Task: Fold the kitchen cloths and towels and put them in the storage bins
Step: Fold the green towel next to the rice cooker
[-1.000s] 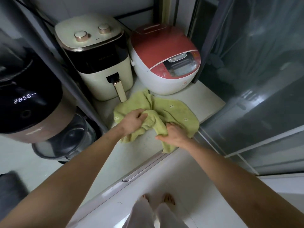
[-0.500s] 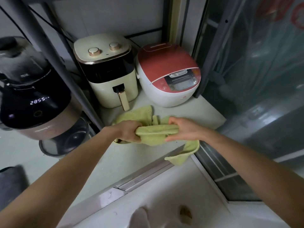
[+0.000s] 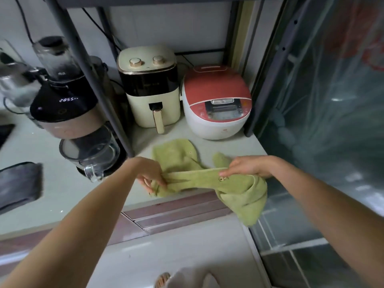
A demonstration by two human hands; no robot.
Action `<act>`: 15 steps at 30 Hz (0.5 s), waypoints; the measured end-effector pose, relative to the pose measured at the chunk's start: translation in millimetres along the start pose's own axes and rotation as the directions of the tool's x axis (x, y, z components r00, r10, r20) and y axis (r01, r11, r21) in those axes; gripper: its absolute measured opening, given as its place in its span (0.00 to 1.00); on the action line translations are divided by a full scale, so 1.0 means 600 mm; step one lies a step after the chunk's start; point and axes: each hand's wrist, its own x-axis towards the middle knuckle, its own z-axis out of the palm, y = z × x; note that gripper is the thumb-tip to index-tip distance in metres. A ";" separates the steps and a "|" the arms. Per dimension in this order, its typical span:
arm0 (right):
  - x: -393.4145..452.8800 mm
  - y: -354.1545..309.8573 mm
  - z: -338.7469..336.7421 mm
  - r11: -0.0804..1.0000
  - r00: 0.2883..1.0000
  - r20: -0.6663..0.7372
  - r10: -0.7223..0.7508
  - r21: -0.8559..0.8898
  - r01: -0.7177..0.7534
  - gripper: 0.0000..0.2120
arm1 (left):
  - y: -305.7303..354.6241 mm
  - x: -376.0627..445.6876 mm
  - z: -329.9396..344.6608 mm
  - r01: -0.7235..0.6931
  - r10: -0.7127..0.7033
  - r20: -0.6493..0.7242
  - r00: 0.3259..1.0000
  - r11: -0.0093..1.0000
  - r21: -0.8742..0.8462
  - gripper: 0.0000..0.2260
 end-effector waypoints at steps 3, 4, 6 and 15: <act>-0.010 0.021 -0.013 0.993 0.991 0.078 0.109 -0.049 -0.105 0.18 | -0.002 -0.033 0.016 0.099 0.002 0.329 0.944 0.952 -0.290 0.10; -0.011 0.025 -0.016 0.991 0.990 0.069 0.120 -0.065 -0.116 0.19 | -0.005 -0.036 0.012 0.102 0.001 0.320 0.947 0.947 -0.306 0.13; -0.014 0.020 -0.019 0.987 0.993 0.024 0.113 -0.114 -0.110 0.18 | -0.003 -0.043 -0.002 0.079 -0.015 0.212 0.977 0.952 -0.297 0.15; -0.039 -0.076 -0.064 0.633 0.462 -0.649 -0.604 -0.743 -0.217 0.12 | 0.089 -0.123 -0.088 -0.444 0.078 -0.946 0.316 0.893 -0.075 0.11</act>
